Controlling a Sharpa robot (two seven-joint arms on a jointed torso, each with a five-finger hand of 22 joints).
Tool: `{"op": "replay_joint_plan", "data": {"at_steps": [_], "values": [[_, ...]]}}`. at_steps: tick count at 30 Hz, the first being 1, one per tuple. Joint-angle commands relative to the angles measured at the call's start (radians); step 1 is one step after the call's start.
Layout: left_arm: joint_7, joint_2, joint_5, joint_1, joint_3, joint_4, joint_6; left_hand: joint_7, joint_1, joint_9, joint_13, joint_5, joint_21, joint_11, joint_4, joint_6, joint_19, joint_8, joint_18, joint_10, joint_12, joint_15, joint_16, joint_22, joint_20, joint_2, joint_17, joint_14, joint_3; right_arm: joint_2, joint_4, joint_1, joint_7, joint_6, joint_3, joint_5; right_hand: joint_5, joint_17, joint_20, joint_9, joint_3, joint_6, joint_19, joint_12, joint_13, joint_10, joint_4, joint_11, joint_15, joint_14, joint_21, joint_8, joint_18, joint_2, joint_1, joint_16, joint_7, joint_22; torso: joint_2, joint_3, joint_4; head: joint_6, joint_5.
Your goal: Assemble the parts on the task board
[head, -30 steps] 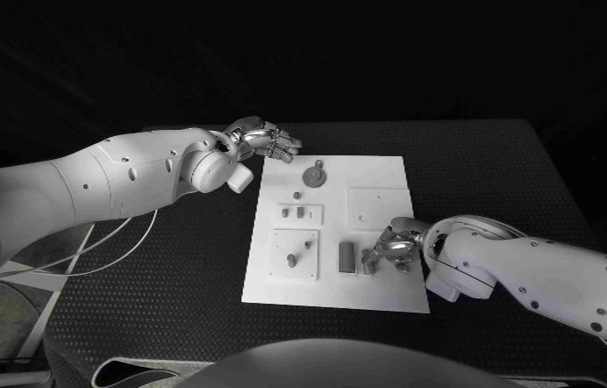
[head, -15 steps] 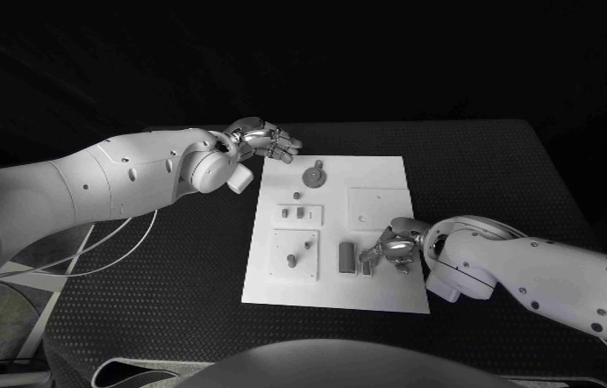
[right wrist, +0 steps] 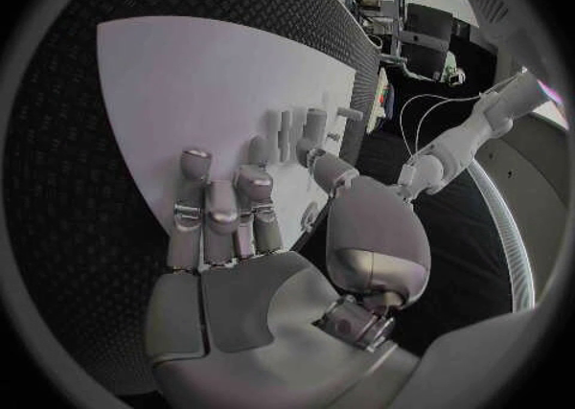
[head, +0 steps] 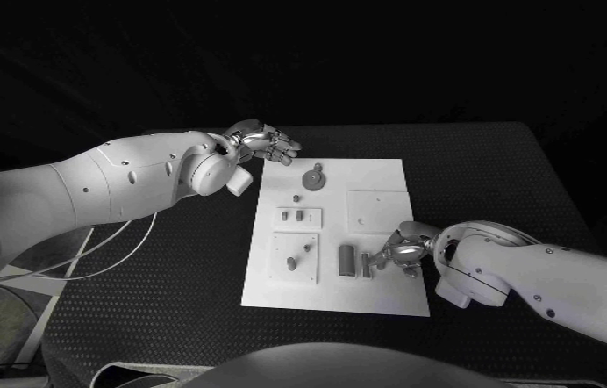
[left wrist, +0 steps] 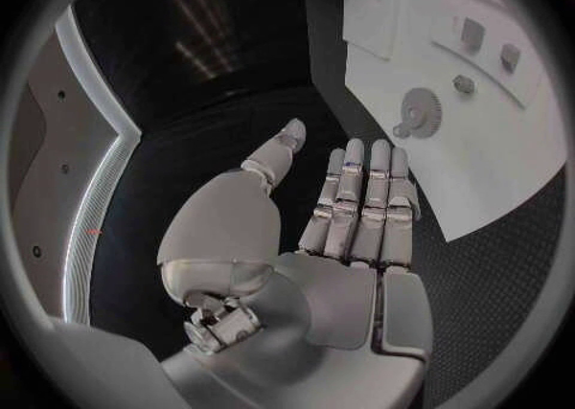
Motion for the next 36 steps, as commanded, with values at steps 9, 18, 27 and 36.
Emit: {"op": "replay_joint_plan", "data": {"at_steps": [9,18,27,36], "values": [[0.082,0.022,0.029,0.001,0.001,-0.024,-0.061,-0.002,0.001,0.002,-0.001,-0.004,0.006,-0.004,-0.004,-0.002,0.0,0.006,-0.002,0.008,0.002,-0.001,-0.003,-0.001,-0.002,-0.004,0.005,0.004,-0.002,-0.012,-0.107,0.046,0.407,-0.128,0.027,0.179,-0.006,-0.003,-0.005,0.005,0.002,-0.033,-0.002,-0.006,0.006,-0.001,-0.02,-0.003,-0.004,-0.006,-0.009,-0.002,0.007,0.029,0.026,-0.01,0.022,0.007,-0.016,-0.0052,-0.0094,0.074,-0.021],[0.114,0.025,0.085,0.009,0.002,-0.047,-0.094,-0.003,0.006,0.002,0.0,-0.004,0.008,-0.006,-0.004,-0.001,0.005,0.007,-0.001,0.013,0.004,-0.003,-0.002,0.0,-0.003,-0.002,0.008,0.009,0.001,0.071,-0.373,0.052,0.671,-0.112,0.112,0.402,-0.007,-0.004,0.012,0.022,-0.034,-0.066,-0.033,-0.023,0.009,-0.03,-0.134,0.01,0.008,-0.036,-0.029,-0.007,0.006,0.131,0.048,-0.028,0.035,0.008,-0.053,-0.0106,-0.0258,0.155,-0.025],[0.183,0.077,0.172,0.012,0.004,-0.129,-0.118,-0.001,0.01,-0.006,-0.02,-0.003,0.001,0.016,-0.004,-0.03,-0.004,-0.01,-0.005,-0.05,-0.013,0.003,-0.018,-0.004,0.0,0.0,0.006,-0.008,0.005,0.189,-0.621,0.042,0.713,-0.047,0.182,0.586,-0.005,-0.109,0.084,0.014,-0.007,-0.166,-0.248,-0.293,-0.16,-0.222,-0.152,0.059,0.062,-0.221,-0.204,-0.052,-0.038,0.189,0.045,-0.263,0.081,-0.058,-0.093,-0.0184,-0.0465,0.236,-0.011],[0.199,0.112,0.277,0.013,0.007,-0.199,-0.043,-0.018,-0.013,-0.013,-0.056,-0.004,-0.004,0.012,-0.005,-0.075,-0.046,-0.031,-0.011,-0.143,-0.011,0.019,-0.075,-0.02,0.015,0.005,-0.017,-0.09,-0.014,0.258,-0.722,-0.011,0.777,0.043,0.263,0.618,-0.001,-0.372,0.171,-0.014,0.028,-0.274,-0.596,-0.716,-0.493,-0.4,-0.151,0.175,0.284,-0.469,-0.474,-0.101,-0.137,0.211,0.039,-0.771,0.125,-0.174,-0.119,-0.0214,-0.055,0.291,-0.005]]}}
